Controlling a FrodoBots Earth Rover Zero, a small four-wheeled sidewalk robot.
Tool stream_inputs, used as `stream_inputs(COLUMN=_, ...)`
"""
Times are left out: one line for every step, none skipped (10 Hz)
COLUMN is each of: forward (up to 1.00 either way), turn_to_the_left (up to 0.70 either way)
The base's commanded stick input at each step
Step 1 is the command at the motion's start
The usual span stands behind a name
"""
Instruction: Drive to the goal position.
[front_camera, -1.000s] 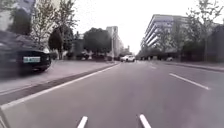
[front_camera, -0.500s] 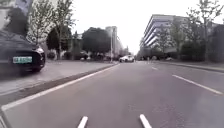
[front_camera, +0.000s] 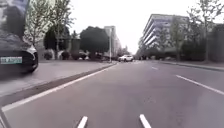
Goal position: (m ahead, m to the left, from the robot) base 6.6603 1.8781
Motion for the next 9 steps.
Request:
stream_inputs(forward=0.70, turn_to_the_left=0.00)
stream_inputs(forward=0.70, turn_to_the_left=0.00)
stream_inputs(forward=0.70, turn_to_the_left=0.00)
stream_inputs(forward=0.70, turn_to_the_left=0.00)
stream_inputs(forward=0.70, turn_to_the_left=0.00)
stream_inputs(forward=0.70, turn_to_the_left=0.00)
stream_inputs(forward=0.70, turn_to_the_left=0.00)
stream_inputs(forward=0.70, turn_to_the_left=0.00)
stream_inputs(forward=0.70, turn_to_the_left=0.00)
